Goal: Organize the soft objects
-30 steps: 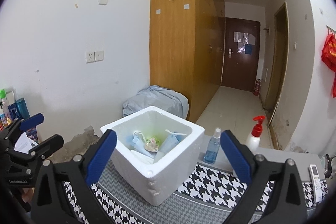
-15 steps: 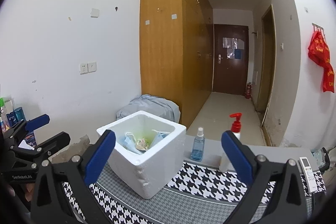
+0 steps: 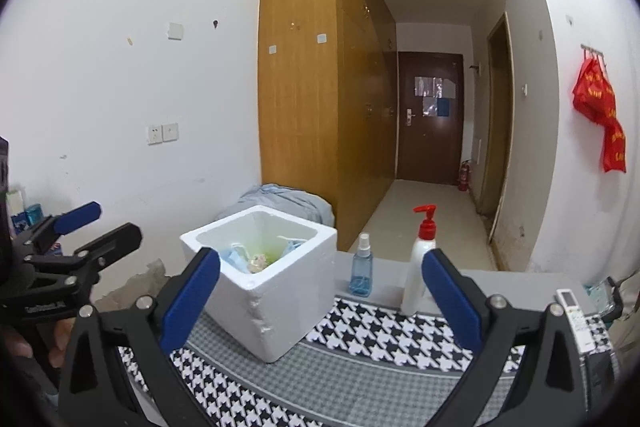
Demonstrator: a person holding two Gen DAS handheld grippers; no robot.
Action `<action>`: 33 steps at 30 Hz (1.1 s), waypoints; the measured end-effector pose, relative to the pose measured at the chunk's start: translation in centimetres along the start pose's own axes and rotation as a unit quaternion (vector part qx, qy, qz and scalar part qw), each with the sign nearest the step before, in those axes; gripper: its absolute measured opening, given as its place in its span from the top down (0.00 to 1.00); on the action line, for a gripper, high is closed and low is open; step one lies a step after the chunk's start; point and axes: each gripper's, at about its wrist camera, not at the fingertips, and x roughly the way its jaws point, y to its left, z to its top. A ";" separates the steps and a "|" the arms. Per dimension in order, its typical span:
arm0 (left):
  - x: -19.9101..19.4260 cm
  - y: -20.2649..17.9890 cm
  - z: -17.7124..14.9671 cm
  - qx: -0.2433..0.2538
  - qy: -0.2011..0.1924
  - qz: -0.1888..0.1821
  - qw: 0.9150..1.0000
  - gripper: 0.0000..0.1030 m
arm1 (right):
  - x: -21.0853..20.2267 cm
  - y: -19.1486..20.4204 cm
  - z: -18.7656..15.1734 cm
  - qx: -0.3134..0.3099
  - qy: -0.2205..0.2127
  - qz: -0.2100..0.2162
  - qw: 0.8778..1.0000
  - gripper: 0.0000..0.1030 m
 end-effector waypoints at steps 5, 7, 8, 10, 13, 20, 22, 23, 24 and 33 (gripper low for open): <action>-0.5 -0.7 -0.4 0.007 -0.007 -0.003 1.000 0.01 | -1.1 -0.2 -0.4 -0.002 -0.008 -0.002 1.000 0.01; -0.9 -0.7 -0.6 0.003 -0.015 -0.002 1.000 0.01 | -1.5 -0.3 -0.5 -0.002 -0.012 -0.005 1.000 0.01; -1.0 -0.7 -0.6 0.002 -0.017 -0.002 1.000 0.01 | -1.7 -0.3 -0.6 -0.002 -0.014 -0.008 1.000 0.01; -1.3 -0.6 -0.7 -0.004 -0.021 -0.005 1.000 0.01 | -2.2 -0.3 -0.9 0.001 -0.014 -0.010 1.000 0.01; -1.6 -0.4 -0.9 -0.014 -0.023 -0.004 1.000 0.01 | -2.8 -0.2 -1.2 0.001 -0.018 -0.015 1.000 0.01; -1.9 -0.9 -2.0 -0.009 -0.028 0.005 1.000 0.01 | -3.7 0.6 -2.3 -0.010 -0.032 -0.005 0.999 0.01; -1.9 -0.9 -2.4 -0.007 -0.027 0.005 1.000 0.01 | -3.9 0.9 -2.7 -0.020 -0.038 -0.011 0.999 0.01; -2.0 -1.0 -2.7 -0.005 -0.026 0.010 1.000 0.01 | -4.0 1.0 -3.0 -0.025 -0.042 -0.009 0.999 0.01; -2.0 -1.0 -2.7 -0.003 -0.027 0.013 1.000 0.01 | -4.1 1.0 -3.2 -0.027 -0.044 -0.008 0.999 0.01; -2.4 -1.4 -4.7 -0.001 -0.025 0.030 0.999 0.01 | -4.1 0.3 -4.9 -0.010 -0.030 -0.007 0.999 0.01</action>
